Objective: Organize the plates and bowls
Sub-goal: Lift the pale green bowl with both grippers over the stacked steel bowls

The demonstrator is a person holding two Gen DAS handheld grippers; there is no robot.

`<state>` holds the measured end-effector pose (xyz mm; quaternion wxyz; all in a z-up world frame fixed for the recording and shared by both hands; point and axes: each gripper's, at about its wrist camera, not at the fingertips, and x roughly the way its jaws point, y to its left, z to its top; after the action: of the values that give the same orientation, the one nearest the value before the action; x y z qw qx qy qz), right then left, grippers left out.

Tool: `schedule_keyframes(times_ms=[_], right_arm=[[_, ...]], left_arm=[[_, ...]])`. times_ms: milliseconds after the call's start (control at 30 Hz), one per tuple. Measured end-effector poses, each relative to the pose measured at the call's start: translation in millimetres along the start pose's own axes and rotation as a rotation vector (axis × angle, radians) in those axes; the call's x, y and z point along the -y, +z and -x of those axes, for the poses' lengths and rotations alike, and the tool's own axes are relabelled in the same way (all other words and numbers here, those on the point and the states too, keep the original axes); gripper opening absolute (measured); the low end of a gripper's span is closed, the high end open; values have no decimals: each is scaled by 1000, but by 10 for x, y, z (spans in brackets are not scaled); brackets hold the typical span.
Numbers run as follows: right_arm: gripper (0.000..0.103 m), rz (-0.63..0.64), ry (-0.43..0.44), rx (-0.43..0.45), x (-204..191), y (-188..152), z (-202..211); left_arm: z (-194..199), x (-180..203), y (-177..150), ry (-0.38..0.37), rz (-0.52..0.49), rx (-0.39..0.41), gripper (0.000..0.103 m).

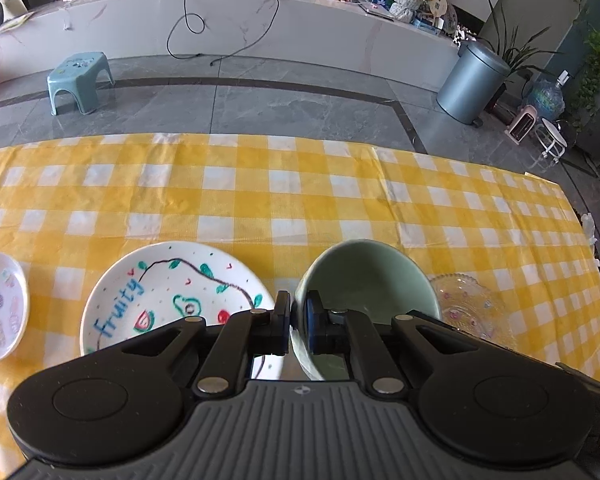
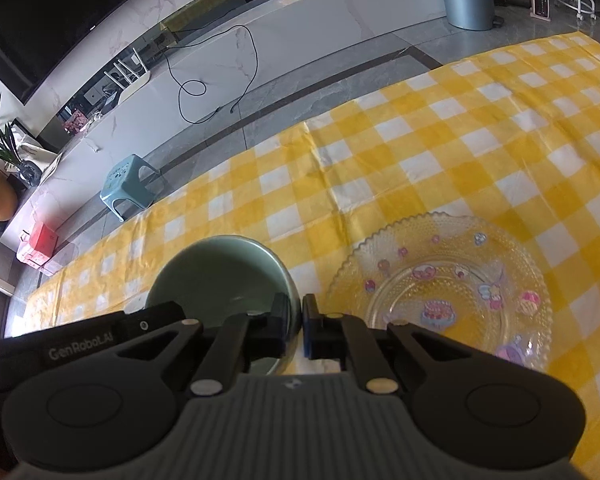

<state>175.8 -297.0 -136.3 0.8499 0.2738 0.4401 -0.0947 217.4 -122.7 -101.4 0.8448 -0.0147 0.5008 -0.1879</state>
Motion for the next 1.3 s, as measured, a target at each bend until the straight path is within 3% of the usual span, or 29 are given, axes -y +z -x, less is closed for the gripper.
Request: schedule_keyframes(times_ms=[333,767,1033,1300], right_arm=[[4,56,37,12,-85,-398,696],[4,134,95,-1,-210,-990,1499],[5,209,153,-37,-539,-1359,1724],[5,287,174,-106,-907,-1675,1650]], left_arm=[[690,130,-414,39,19,64,8],[1499,42,-1037,75,134,105,8],[1895,-345,-1403,102,248,127,9],[2046,-790,-1715,114,364,113,9]])
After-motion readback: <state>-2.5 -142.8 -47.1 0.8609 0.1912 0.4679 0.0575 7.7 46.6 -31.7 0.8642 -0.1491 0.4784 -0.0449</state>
